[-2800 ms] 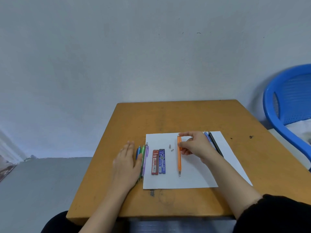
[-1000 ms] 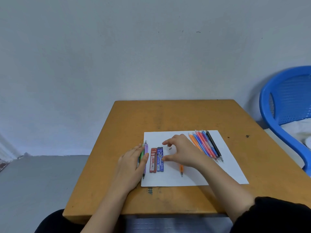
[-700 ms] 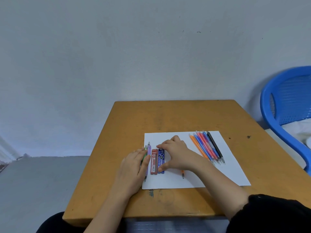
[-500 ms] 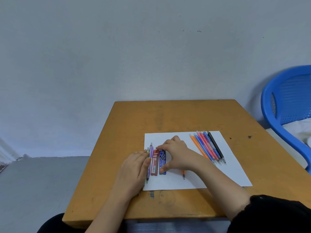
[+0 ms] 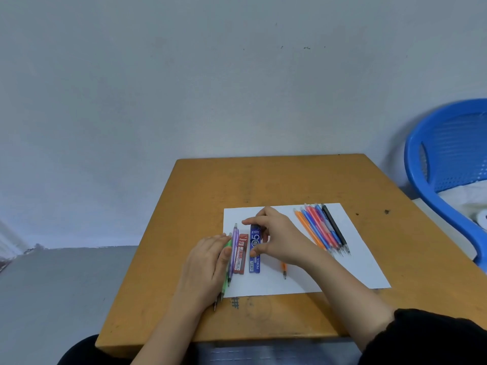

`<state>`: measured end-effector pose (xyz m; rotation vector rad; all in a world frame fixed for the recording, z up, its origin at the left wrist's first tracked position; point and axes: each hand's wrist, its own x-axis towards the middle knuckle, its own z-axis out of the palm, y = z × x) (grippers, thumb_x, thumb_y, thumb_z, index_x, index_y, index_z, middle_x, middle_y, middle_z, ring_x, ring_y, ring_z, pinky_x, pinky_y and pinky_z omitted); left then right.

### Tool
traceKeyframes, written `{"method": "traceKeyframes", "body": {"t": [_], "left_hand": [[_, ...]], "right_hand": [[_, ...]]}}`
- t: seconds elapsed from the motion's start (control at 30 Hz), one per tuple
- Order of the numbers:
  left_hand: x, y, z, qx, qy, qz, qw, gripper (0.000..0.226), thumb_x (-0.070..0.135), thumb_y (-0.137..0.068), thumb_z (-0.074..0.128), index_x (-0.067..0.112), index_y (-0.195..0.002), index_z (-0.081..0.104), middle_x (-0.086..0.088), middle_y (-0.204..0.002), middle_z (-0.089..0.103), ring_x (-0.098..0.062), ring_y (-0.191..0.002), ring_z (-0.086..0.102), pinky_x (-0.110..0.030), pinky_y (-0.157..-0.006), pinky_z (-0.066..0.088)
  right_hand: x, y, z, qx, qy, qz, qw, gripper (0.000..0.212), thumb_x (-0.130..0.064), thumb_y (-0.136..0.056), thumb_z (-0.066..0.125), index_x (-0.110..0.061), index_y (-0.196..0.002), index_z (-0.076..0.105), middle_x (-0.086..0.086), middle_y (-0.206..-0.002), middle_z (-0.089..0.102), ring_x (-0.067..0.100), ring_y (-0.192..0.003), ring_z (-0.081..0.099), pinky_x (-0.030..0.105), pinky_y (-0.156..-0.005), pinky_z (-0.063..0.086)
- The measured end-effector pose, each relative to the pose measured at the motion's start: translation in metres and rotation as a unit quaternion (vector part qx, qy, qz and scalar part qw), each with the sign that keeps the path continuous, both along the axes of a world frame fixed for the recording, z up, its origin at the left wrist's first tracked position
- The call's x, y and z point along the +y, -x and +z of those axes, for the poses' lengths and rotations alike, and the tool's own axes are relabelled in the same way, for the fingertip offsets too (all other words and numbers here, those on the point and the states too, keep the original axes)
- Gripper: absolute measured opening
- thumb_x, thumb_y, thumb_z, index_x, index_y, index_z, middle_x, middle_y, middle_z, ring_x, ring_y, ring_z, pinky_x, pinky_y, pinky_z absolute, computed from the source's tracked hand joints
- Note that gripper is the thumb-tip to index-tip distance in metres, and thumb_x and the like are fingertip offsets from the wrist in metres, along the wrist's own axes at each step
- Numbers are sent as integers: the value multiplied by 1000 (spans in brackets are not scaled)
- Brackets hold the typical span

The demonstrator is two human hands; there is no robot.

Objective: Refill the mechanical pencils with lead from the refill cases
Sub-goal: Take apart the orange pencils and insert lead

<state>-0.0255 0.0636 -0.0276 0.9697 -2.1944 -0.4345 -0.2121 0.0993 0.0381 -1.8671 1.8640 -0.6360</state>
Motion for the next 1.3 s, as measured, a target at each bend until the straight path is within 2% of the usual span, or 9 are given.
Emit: {"method": "traceKeyframes", "body": {"t": [0.07,0.27,0.43,0.53,0.73,0.93,1.1,1.17,1.3], "left_hand": [[-1,-1,-1,5,-4,-2,1000,77,62,-97,11,12,-120,65,-1,-116,67,-8,-107,55,-22,-85,40],[-2,0,-1,25,12,-3,1000,73,59,-99,14,13,-117,67,1,-112,69,-10,-104,58,-24,-83,42],[-1,1,2,29,16,3,999,69,59,-98,17,17,-116,68,6,-112,68,-4,-102,56,-25,-82,43],[1,0,5,29,34,11,999,61,57,-99,22,19,-114,67,10,-109,68,-2,-100,56,-22,-80,42],[9,7,21,3,94,-2,996,45,46,-97,39,15,-114,67,5,-104,69,-5,-95,55,-17,-78,34],[20,34,39,-16,97,-16,995,46,48,-85,53,15,-112,68,7,-94,69,-6,-91,55,-17,-78,35],[24,51,46,-43,93,-32,994,38,45,-82,54,15,-98,71,6,-83,67,-12,-74,60,-17,-63,40],[26,54,48,-21,79,-23,996,35,40,-85,56,15,-104,71,5,-87,69,-14,-76,62,-17,-63,40],[32,61,58,25,5,-31,999,33,29,-93,60,16,-124,63,2,-107,68,-13,-94,58,-16,-75,36]], "right_hand": [[2,0,2,-25,7,-1,1000,59,-17,-76,78,-23,-130,55,-6,-109,47,3,-83,49,6,-65,42],[10,2,8,-80,24,-4,997,38,-14,-85,69,-22,-121,62,-9,-107,55,6,-95,56,12,-79,49],[17,6,10,-170,44,-49,983,30,-8,-86,67,-20,-114,65,-6,-99,62,6,-88,62,18,-79,54],[21,8,10,-205,66,-87,972,23,-9,-85,68,-26,-102,67,1,-92,69,7,-76,67,23,-75,56],[34,10,7,-297,94,-144,939,19,-5,-85,68,-22,-94,70,9,-86,71,10,-68,70,23,-71,56],[47,9,7,-417,92,-164,889,20,0,-86,65,-18,-92,71,8,-83,73,16,-68,71,23,-70,57],[54,10,7,-478,86,-173,857,20,-1,-85,65,-13,-100,72,9,-84,73,18,-75,71,27,-74,57],[56,13,8,-506,87,-168,841,21,-1,-85,66,-13,-101,72,10,-89,73,21,-82,71,29,-77,58],[62,19,11,-563,97,-160,805,22,-1,-79,67,-13,-97,72,9,-92,74,22,-86,71,26,-77,57]]}}
